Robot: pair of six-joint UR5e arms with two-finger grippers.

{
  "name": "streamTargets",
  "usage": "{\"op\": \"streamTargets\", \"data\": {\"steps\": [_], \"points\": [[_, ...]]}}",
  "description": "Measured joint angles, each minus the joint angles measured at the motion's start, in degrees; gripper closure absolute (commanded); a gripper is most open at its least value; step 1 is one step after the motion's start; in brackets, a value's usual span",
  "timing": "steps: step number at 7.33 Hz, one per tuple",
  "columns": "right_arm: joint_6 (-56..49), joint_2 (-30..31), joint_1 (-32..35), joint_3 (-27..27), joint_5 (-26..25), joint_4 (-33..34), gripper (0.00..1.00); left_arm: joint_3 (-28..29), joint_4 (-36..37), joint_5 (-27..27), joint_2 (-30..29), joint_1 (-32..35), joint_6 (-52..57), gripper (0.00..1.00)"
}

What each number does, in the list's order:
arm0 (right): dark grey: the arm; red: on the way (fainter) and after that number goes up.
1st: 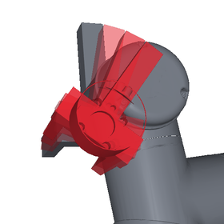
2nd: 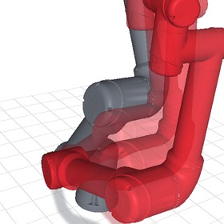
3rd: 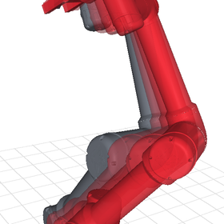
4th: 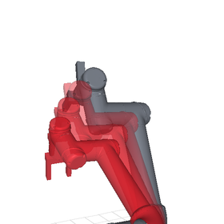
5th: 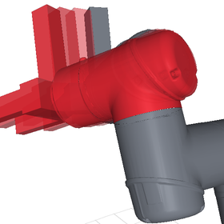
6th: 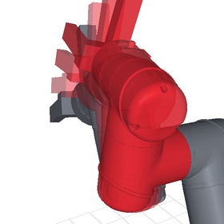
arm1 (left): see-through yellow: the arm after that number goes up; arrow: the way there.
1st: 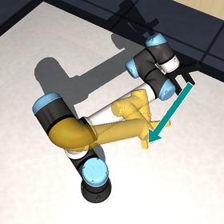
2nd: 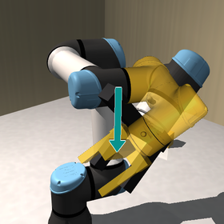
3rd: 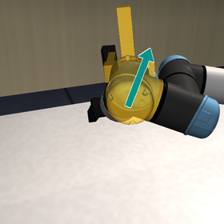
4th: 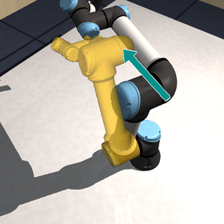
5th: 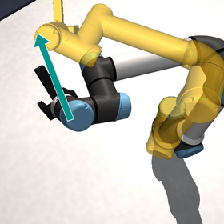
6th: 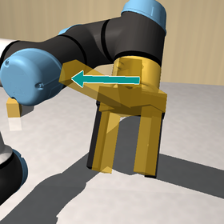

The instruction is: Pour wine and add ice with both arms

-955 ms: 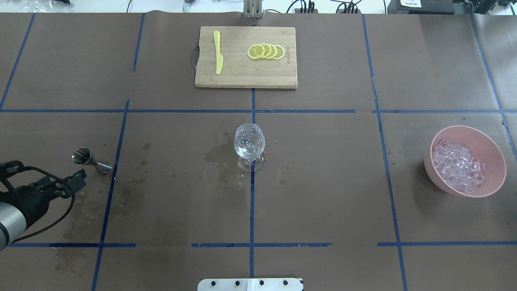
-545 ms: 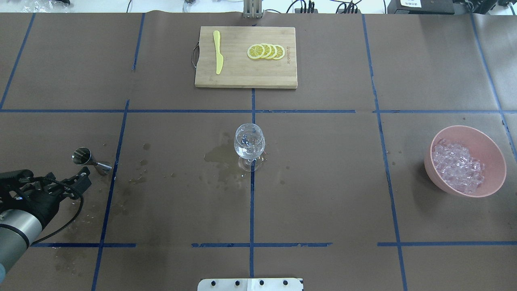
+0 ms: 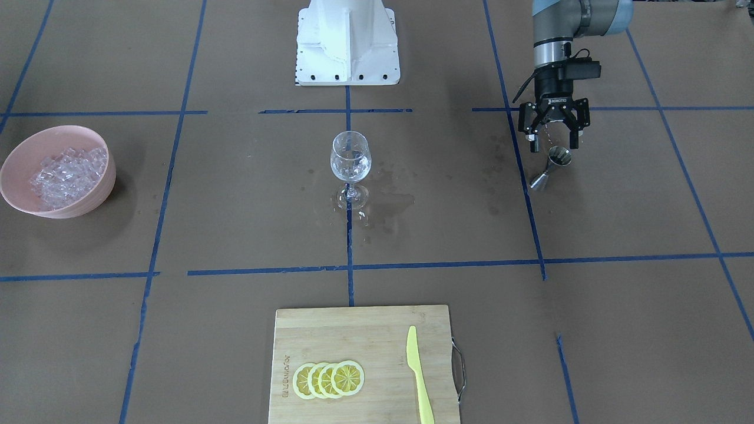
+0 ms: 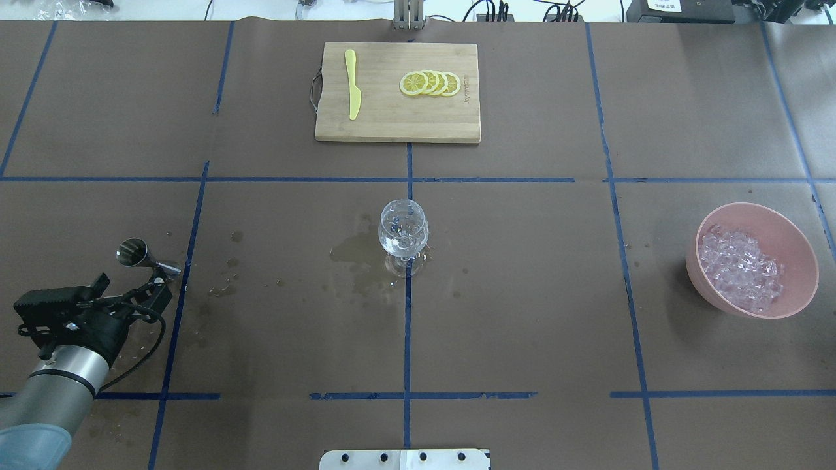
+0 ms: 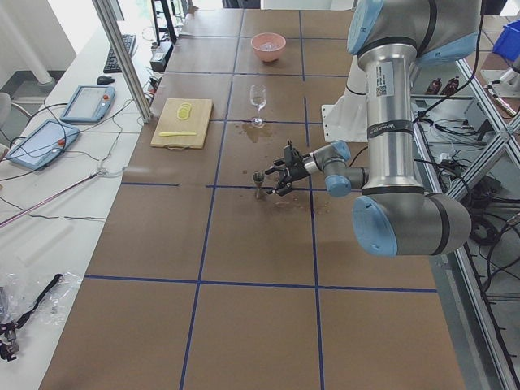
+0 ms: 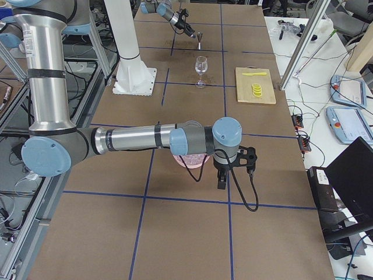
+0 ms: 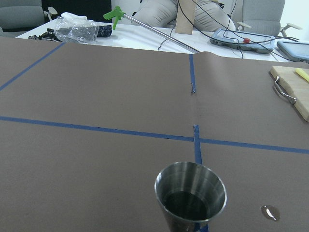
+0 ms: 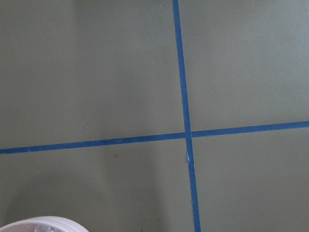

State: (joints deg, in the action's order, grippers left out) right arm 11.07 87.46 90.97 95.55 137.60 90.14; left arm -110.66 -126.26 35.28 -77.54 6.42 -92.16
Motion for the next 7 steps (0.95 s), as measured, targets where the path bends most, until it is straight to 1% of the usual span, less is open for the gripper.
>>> {"op": "streamTargets", "data": {"steps": [1, 3, 4, 6, 7], "points": [[0.0, 0.0, 0.0, 0.05, 0.02, 0.04, 0.0, 1.79, 1.05, -1.56, -1.66, -0.13, 0.03, 0.02], [0.02, -0.01, -0.01, 0.01, 0.03, 0.11, 0.0, 4.3, 2.41, -4.38, -2.69, -0.07, 0.11, 0.03], [0.06, -0.01, -0.04, 0.0, 0.02, 0.12, 0.0, 4.88, 2.66, -4.94, -2.87, -0.06, 0.1, 0.04], [0.09, -0.01, -0.28, -0.01, -0.04, 0.12, 0.0, 5.76, 2.76, -5.19, -3.59, -0.08, 0.06, 0.11], [0.09, -0.01, -0.38, -0.01, -0.05, 0.12, 0.0, 6.3, 2.77, -5.22, -4.0, -0.09, 0.05, 0.11]]}}
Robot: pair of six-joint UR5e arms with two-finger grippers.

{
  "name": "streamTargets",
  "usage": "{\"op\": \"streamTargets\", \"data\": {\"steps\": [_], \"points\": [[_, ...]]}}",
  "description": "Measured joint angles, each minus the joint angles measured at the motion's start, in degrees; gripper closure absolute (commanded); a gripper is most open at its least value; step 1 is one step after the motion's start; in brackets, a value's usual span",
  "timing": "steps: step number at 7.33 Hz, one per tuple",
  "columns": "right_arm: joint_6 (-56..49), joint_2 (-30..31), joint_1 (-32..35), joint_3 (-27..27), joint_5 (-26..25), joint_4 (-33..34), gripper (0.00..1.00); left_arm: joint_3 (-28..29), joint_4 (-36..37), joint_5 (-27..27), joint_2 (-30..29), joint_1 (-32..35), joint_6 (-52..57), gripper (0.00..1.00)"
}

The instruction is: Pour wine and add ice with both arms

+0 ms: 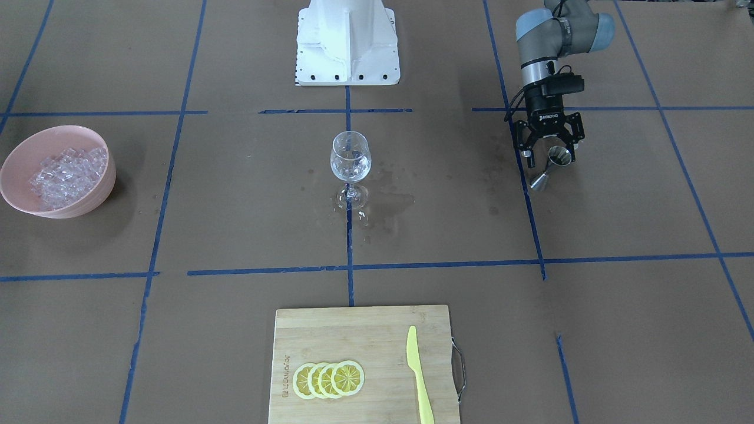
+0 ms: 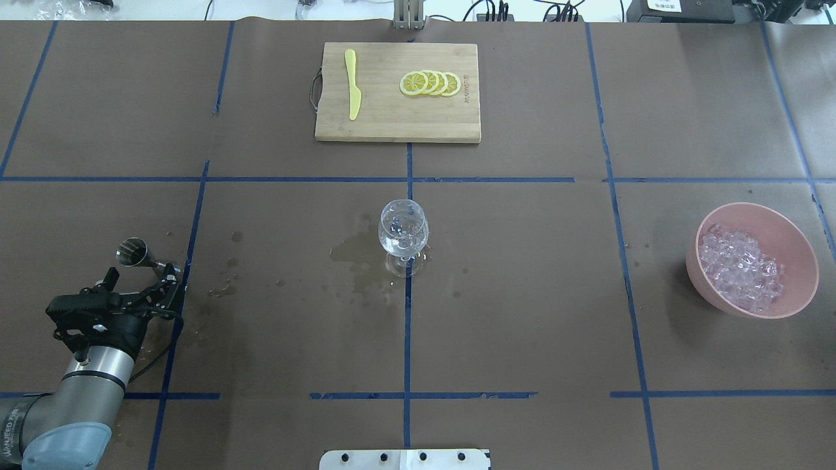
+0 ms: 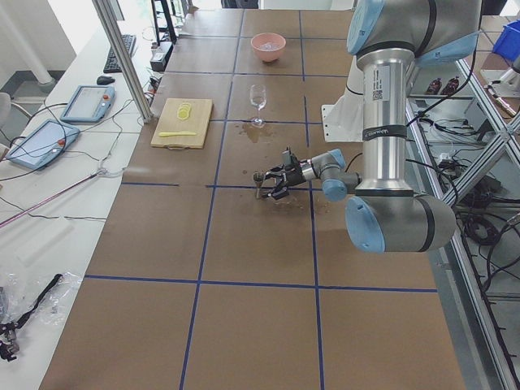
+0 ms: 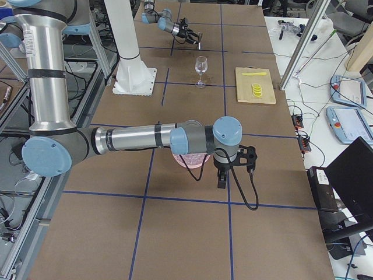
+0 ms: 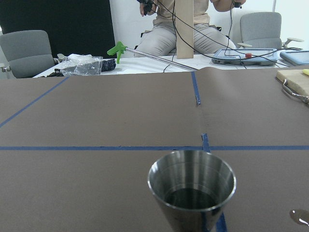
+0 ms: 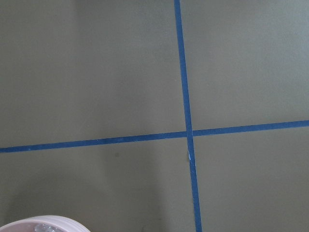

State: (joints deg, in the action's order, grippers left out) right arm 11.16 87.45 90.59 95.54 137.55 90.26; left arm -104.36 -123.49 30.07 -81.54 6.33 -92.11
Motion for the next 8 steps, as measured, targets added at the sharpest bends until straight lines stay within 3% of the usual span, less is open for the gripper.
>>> {"op": "streamTargets", "data": {"steps": [5, 8], "points": [[0.0, -0.02, -0.06, 0.0, 0.08, -0.09, 0.0, 2.29, -0.3, 0.13, -2.87, 0.05, 0.05, 0.14], [0.04, -0.08, -0.19, 0.03, 0.08, -0.09, 0.0, 2.27, -0.51, 0.11, -2.57, 0.48, 0.01, 0.22]]}}
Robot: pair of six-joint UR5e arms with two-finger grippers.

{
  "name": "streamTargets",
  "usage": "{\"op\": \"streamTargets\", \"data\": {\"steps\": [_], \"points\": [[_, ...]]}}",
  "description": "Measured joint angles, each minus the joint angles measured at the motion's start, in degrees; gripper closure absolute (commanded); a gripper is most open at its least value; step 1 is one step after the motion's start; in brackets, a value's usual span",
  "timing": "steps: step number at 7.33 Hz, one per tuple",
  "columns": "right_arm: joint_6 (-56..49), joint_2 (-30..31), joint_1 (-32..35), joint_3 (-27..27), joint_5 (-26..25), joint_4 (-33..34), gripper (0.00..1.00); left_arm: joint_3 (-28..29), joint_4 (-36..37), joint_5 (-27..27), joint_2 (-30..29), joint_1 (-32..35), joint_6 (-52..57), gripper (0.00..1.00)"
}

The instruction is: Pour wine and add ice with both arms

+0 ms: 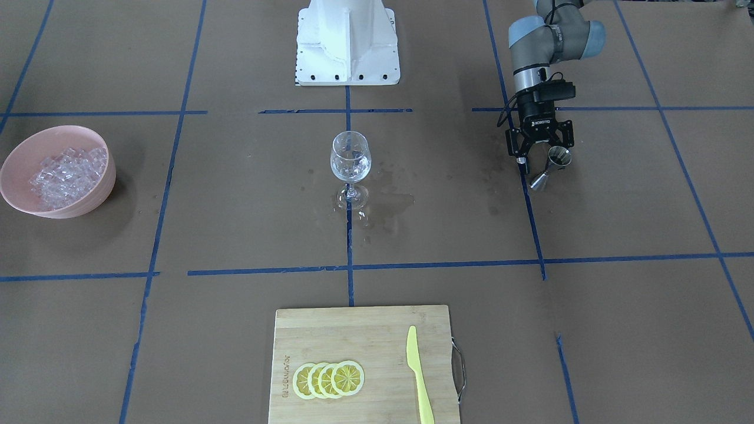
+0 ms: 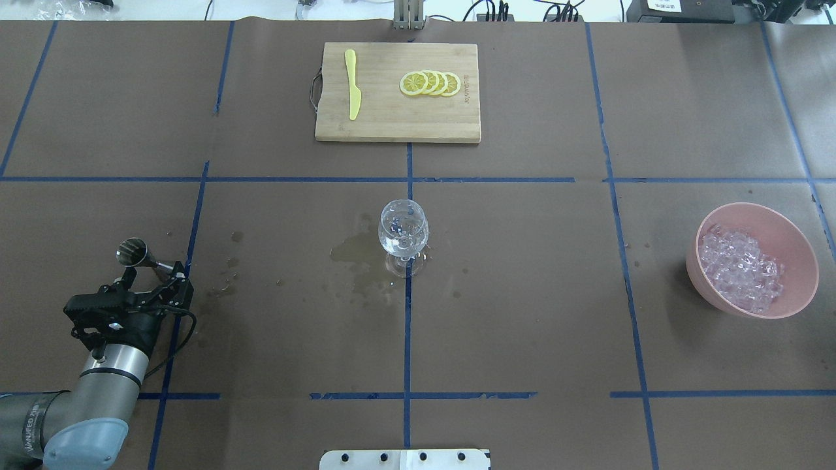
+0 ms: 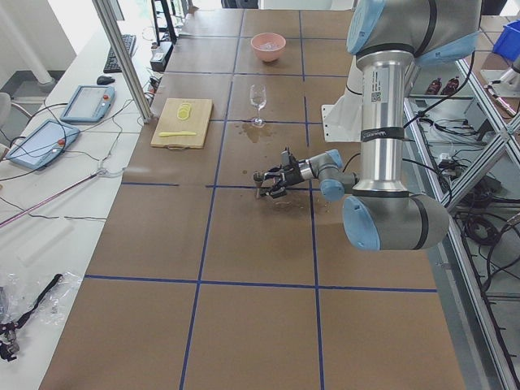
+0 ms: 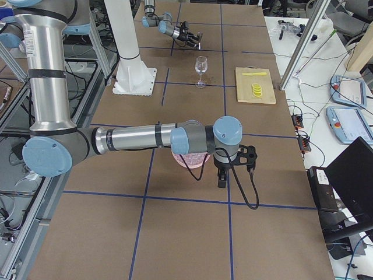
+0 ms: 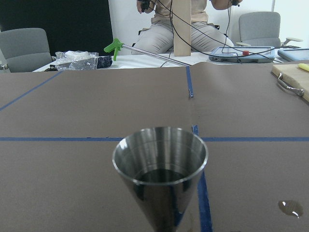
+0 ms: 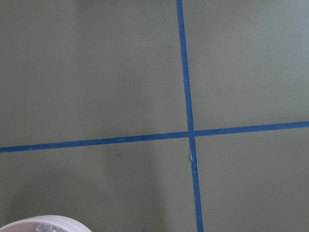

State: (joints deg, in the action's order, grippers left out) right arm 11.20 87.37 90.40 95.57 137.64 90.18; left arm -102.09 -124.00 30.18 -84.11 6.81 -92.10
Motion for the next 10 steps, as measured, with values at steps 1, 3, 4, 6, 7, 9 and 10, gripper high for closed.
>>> {"op": "streamTargets", "data": {"steps": [1, 3, 4, 6, 7, 9, 10], "points": [[0.03, 0.0, -0.02, 0.03, 0.0, 0.0, 0.0, -0.03, -0.03, -0.02, -0.09, 0.15, -0.05, 0.26], [0.05, 0.0, -0.17, -0.04, -0.08, -0.02, 0.0, -0.04, -0.09, -0.18, -0.23, 0.37, -0.22, 0.26], [0.05, 0.0, -0.24, -0.07, -0.11, -0.06, 0.0, -0.04, -0.09, -0.34, -0.19, 0.43, -0.25, 0.31], [0.05, 0.0, -0.36, -0.05, -0.04, -0.03, 0.0, -0.04, -0.1, -0.42, -0.05, 0.7, -0.27, 0.4], [0.05, 0.0, -0.38, -0.04, -0.02, -0.03, 0.0, -0.04, -0.1, -0.44, -0.03, 0.85, -0.27, 0.44], [0.05, 0.0, -0.33, -0.03, 0.0, -0.04, 0.0, 0.01, -0.1, -0.46, -0.01, 0.92, -0.27, 0.6], [0.05, 0.0, -0.32, -0.03, 0.0, -0.06, 0.0, 0.09, -0.1, -0.47, -0.01, 0.96, -0.32, 0.71]]}}
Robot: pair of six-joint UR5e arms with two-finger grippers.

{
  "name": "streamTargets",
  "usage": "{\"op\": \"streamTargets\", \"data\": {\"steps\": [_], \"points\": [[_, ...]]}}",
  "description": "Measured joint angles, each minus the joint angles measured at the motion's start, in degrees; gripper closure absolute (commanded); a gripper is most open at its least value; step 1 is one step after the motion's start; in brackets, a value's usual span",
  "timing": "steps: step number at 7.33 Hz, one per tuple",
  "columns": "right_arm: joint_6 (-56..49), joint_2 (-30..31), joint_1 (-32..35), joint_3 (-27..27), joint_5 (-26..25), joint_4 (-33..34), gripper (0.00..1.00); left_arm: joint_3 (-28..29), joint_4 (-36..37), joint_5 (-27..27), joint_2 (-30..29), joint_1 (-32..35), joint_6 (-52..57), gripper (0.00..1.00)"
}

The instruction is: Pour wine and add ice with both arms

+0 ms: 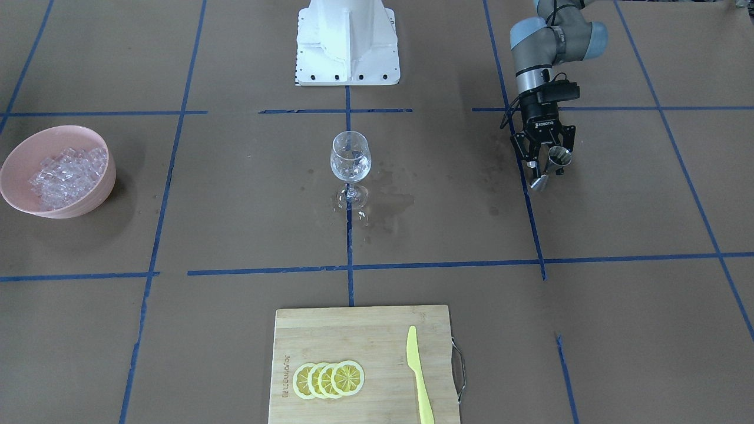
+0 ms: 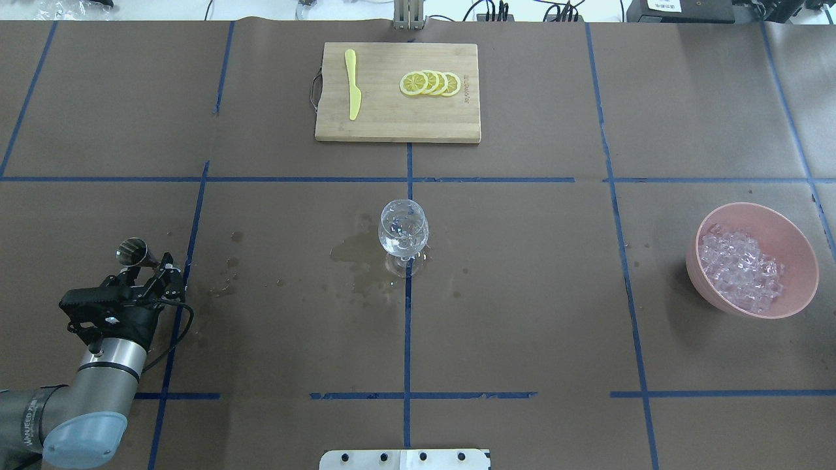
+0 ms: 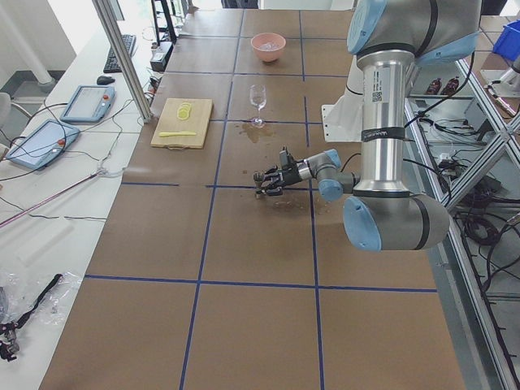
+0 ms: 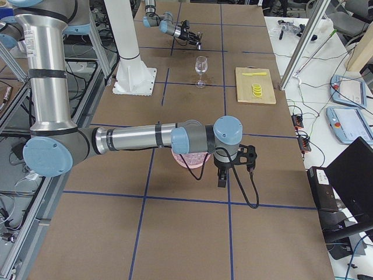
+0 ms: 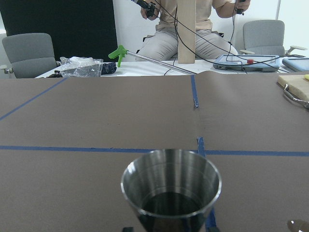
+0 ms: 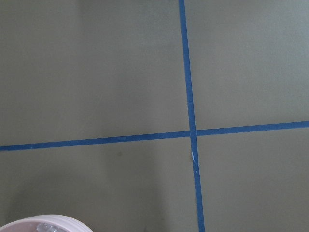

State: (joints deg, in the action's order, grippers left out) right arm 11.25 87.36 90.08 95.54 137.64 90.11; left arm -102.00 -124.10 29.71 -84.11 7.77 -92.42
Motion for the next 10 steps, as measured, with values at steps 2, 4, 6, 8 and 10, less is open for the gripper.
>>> {"op": "streamTargets", "data": {"steps": [2, 4, 6, 8, 10], "points": [[0.0, 0.05, -0.06, 0.0, 0.02, -0.02, 0.0, 0.37, 0.0, -0.29, 0.0, 0.1, -0.21, 0.94], [-0.02, 0.11, -0.01, 0.21, 0.17, 0.07, 0.0, 1.01, -0.04, -0.55, 0.01, 0.25, -0.4, 1.0], [-0.02, 0.63, 0.01, 1.22, 1.64, 0.52, 0.0, -0.08, -0.15, -0.74, 0.23, 0.79, -0.15, 1.0], [-0.01, 0.99, 0.01, 1.56, 2.28, 0.51, 0.0, -2.48, -0.18, -0.79, 0.36, 1.75, 0.24, 1.0], [0.0, 0.91, 0.01, 1.7, 2.36, 0.35, 0.0, -5.2, -0.2, -0.77, -0.18, 2.84, 0.42, 1.0]]}}
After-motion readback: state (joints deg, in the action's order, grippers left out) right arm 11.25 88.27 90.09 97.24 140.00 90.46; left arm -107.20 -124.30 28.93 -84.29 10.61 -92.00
